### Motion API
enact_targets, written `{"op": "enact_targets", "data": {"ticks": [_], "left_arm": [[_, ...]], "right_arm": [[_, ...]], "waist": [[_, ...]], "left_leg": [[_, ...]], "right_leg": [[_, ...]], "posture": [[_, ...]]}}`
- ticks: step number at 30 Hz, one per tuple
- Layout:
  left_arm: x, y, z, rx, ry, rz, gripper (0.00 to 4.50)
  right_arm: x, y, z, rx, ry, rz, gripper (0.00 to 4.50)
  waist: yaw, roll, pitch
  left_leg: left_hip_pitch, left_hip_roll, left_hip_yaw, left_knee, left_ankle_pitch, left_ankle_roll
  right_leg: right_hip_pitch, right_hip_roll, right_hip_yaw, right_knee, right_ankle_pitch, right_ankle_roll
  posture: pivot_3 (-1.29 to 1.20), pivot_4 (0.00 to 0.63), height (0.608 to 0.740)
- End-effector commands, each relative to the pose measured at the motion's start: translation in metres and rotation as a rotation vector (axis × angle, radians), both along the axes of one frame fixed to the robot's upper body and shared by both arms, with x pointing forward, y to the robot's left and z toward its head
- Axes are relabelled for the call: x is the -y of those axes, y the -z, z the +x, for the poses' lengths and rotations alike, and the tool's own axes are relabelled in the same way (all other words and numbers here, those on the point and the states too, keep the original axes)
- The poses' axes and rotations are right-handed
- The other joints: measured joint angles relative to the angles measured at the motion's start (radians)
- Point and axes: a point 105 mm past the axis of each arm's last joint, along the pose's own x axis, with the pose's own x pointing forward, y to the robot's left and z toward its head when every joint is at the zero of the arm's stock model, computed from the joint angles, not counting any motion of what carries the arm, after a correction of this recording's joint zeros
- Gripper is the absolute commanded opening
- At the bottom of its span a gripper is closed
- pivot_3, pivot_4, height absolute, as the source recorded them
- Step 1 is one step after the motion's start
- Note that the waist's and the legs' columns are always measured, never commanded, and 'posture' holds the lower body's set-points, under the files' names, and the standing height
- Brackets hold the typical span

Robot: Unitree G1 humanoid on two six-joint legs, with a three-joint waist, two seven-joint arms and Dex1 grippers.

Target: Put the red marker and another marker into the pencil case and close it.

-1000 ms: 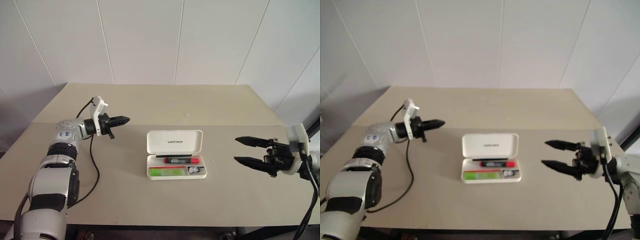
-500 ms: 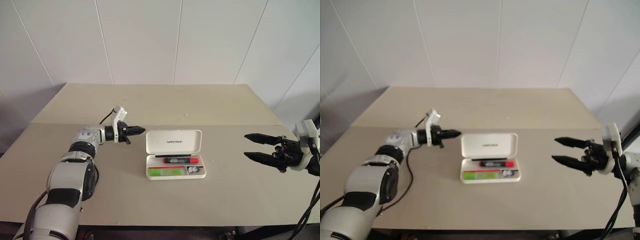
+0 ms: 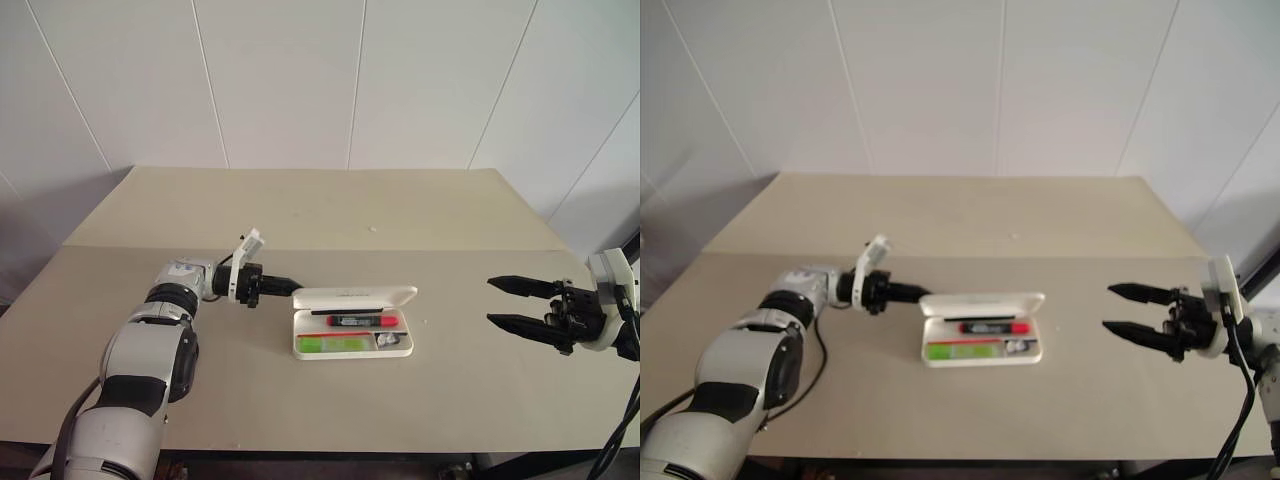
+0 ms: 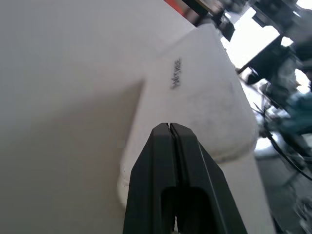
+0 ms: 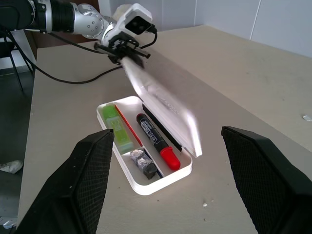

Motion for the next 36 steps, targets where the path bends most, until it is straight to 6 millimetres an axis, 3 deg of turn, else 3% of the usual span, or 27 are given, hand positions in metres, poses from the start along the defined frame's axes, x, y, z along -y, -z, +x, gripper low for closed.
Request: {"op": "enact_targets", "data": {"ticks": [1,12,22,32,35,36], "left_arm": [[0.004,-0.007,-0.011,0.072,0.166,0.091,0.03],[0.026,0.008,-0.019,0.245,0.378,0.278,0.03],[0.043,0.034,-0.029,0.393,0.579,0.425,0.03],[0.041,0.056,-0.032,0.473,0.703,0.600,0.03],[0.047,0.055,-0.030,0.510,0.688,0.587,0.03],[0.054,0.047,-0.027,0.532,0.640,0.524,0.03]], "right_arm": [[0.002,-0.013,-0.004,0.055,-0.014,-0.021,4.50],[-0.004,-0.014,0.004,0.064,-0.031,-0.023,4.50],[-0.004,0.000,-0.005,0.009,-0.083,-0.084,4.50],[-0.001,-0.009,0.001,0.050,-0.071,-0.088,4.50],[-0.002,-0.009,0.001,0.052,-0.069,-0.086,4.50],[-0.003,-0.009,0.002,0.054,-0.064,-0.085,4.50]], "waist": [[0.001,0.000,0.000],[0.001,0.000,0.000],[0.003,0.000,0.000],[0.001,0.001,-0.001],[0.001,0.003,-0.002],[0.001,0.003,-0.002]], "left_leg": [[0.000,0.000,0.000,0.000,0.000,0.000],[0.000,0.000,0.000,0.000,0.000,0.000],[0.000,0.000,0.000,0.000,0.000,0.000],[0.004,0.000,0.000,0.003,0.000,0.000],[0.005,0.000,0.000,0.003,0.000,0.000],[0.006,0.000,0.000,0.003,0.000,0.001]], "right_leg": [[0.000,0.000,0.000,0.000,0.000,0.000],[0.000,0.000,0.000,0.000,0.000,0.000],[0.001,0.000,0.001,-0.001,0.000,0.000],[0.005,0.000,0.001,0.000,0.000,0.000],[0.008,0.000,0.001,-0.001,0.000,0.000],[0.009,0.000,0.001,-0.002,0.000,0.000]], "posture": [[0.00,0.150,0.740],[0.00,0.150,0.740],[0.00,0.150,0.740],[0.00,0.150,0.740],[0.00,0.150,0.740],[0.00,0.150,0.740]]}}
